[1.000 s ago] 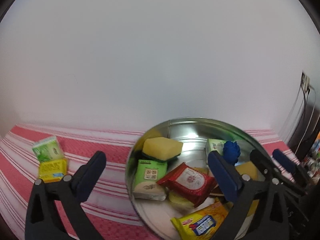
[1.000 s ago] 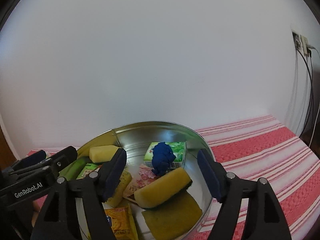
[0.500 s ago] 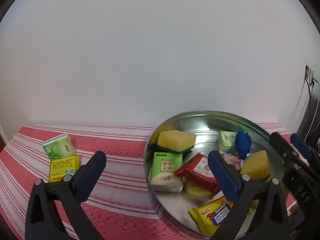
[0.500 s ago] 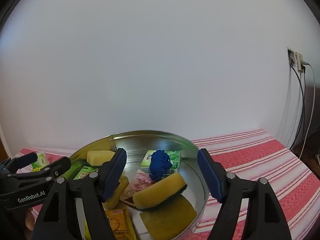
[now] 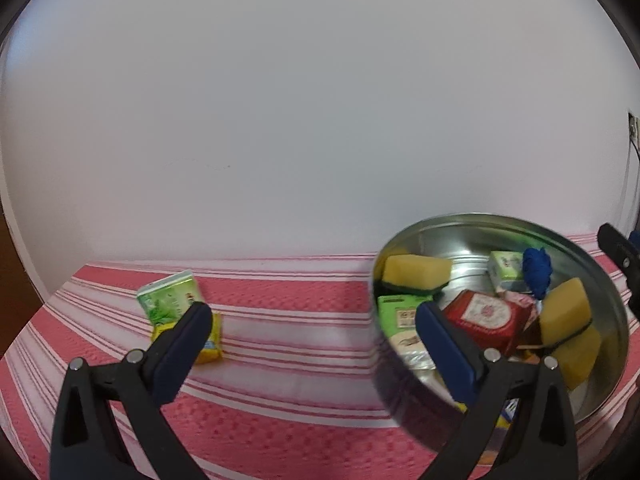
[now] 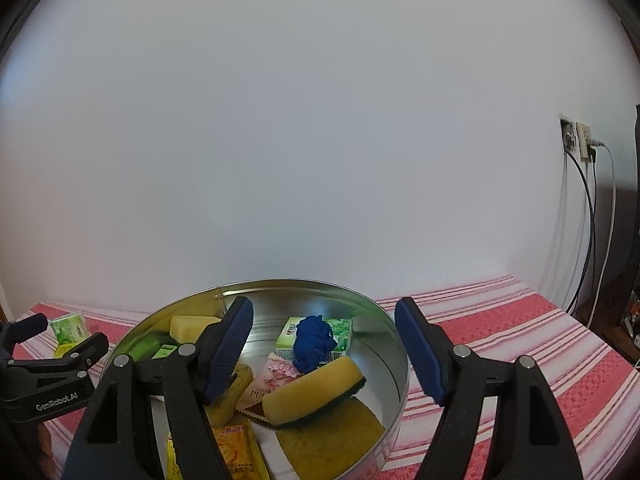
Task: Organize objects
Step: 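Move both grippers back toward the green tissue pack and yellow biscuit pack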
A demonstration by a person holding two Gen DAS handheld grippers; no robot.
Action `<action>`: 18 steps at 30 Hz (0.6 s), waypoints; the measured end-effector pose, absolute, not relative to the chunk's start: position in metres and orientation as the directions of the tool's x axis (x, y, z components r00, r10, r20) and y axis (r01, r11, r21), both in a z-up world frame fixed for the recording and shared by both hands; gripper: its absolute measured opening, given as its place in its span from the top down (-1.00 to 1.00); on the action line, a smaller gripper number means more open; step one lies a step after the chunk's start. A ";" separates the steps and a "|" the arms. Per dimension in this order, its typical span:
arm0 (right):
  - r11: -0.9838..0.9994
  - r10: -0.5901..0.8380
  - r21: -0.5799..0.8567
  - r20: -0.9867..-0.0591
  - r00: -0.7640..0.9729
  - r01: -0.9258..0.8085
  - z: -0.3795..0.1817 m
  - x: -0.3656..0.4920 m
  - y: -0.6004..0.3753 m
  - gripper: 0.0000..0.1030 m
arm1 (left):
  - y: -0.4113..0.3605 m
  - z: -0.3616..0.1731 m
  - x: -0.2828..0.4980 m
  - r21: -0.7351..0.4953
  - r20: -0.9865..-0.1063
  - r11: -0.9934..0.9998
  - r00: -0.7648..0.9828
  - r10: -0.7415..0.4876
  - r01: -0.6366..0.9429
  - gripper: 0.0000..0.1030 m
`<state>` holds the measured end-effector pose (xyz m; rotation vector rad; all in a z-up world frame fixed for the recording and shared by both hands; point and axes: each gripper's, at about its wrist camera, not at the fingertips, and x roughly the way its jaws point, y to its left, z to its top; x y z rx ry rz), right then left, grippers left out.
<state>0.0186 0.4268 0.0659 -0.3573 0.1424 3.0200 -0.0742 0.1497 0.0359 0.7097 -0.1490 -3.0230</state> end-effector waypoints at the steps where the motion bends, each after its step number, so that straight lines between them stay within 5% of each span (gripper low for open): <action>1: -0.991 0.088 0.078 -0.233 -0.968 -0.109 0.066 0.019 0.426 -0.46 | 0.147 0.035 -0.074 0.098 -0.441 -0.995 -0.896 -0.058 0.016 -0.99; 18: -0.984 0.143 0.076 -0.223 -0.964 -0.164 0.060 0.026 0.399 -0.46 | 0.122 0.029 -0.054 0.086 -0.435 -0.996 -0.900 -0.023 -0.016 -0.99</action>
